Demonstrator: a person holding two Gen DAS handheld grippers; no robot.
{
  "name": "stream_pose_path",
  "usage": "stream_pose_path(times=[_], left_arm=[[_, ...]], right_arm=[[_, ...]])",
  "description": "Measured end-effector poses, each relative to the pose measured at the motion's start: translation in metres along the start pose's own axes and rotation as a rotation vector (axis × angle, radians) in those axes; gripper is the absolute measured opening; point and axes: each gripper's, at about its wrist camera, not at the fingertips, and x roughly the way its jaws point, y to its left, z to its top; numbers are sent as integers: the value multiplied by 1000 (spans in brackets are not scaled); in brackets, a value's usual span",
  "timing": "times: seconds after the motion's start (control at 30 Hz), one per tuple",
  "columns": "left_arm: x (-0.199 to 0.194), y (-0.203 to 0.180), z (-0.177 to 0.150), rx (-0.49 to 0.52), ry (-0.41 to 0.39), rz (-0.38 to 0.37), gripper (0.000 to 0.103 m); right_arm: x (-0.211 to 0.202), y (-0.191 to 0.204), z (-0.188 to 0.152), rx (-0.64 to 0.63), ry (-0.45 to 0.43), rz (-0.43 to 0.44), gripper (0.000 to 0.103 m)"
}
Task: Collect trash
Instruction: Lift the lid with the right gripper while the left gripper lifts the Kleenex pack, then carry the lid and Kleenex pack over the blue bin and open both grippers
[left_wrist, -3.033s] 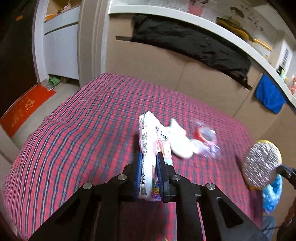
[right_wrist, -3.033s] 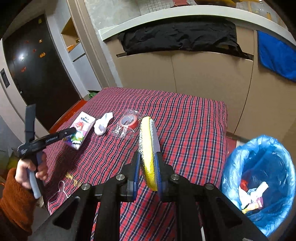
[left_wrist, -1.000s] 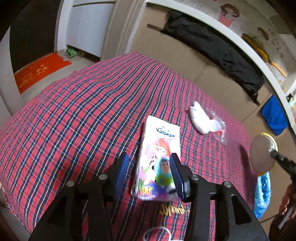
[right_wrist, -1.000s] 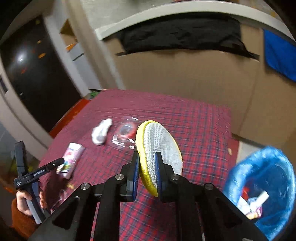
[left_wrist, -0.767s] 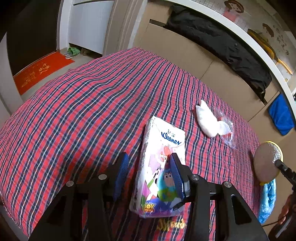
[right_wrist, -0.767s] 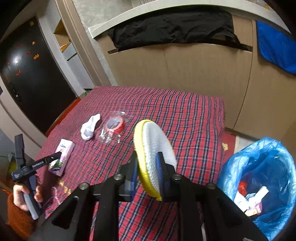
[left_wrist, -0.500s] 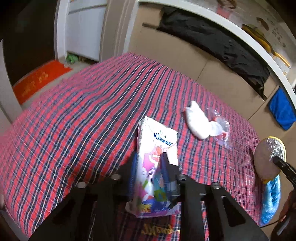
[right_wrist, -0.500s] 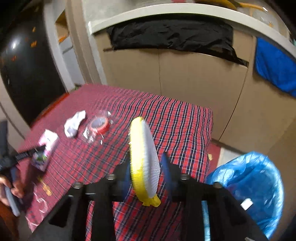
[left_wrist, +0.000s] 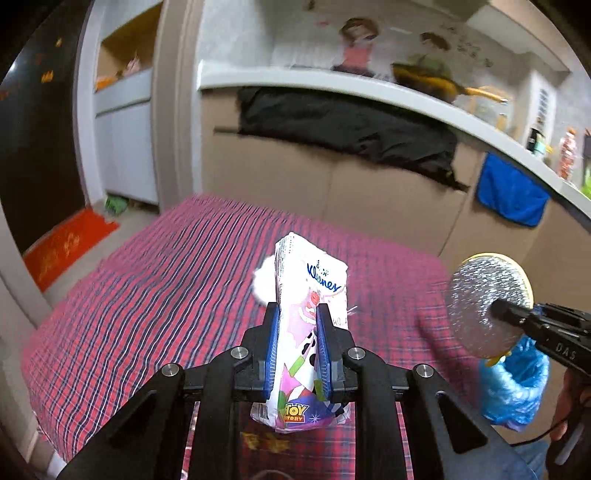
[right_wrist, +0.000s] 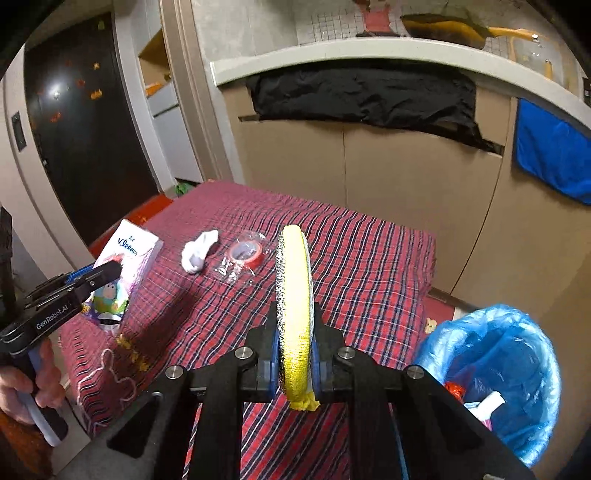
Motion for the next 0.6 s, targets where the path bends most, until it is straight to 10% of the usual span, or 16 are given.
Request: stream_pose_path(times=[0.6], left_arm=[[-48,-157,17,145,-145,-215,20]], right_arm=[[-113,-71,-16,56,-200,-156,12]])
